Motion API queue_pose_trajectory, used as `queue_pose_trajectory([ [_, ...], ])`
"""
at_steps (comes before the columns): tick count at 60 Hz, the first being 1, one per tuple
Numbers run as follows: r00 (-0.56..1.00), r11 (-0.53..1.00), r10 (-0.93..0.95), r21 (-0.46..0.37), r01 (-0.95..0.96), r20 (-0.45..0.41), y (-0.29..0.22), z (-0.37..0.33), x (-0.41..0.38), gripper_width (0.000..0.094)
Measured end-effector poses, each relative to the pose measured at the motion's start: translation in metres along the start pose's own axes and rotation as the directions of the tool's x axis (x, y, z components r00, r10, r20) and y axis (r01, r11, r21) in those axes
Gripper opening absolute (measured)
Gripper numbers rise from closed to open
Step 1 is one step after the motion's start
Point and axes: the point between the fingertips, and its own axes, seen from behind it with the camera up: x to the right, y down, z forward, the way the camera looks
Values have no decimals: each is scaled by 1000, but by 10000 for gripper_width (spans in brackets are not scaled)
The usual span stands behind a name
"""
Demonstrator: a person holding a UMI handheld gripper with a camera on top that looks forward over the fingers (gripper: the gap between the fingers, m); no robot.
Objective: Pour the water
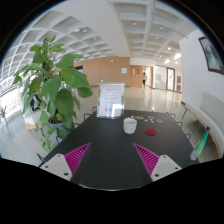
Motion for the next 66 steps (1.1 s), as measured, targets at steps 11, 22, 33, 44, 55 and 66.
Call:
queue_pose_trajectory([
  [11, 997, 1000, -5, -9, 4, -72, -5, -18, 81, 852],
  [22, 979, 999, 39, -27, -45, -202, 34, -34, 203, 853],
  [33, 925, 997, 17, -60, -43, -380, 99, -38, 338, 857],
  [44, 879, 999, 20, -19, -33, -476, 121, -18, 433, 862],
  [55, 880, 997, 79, 58, -58, -468, 110, 27, 481, 842],
  [66, 869, 996, 86, 72, -58, -487, 106, 68, 514, 784],
])
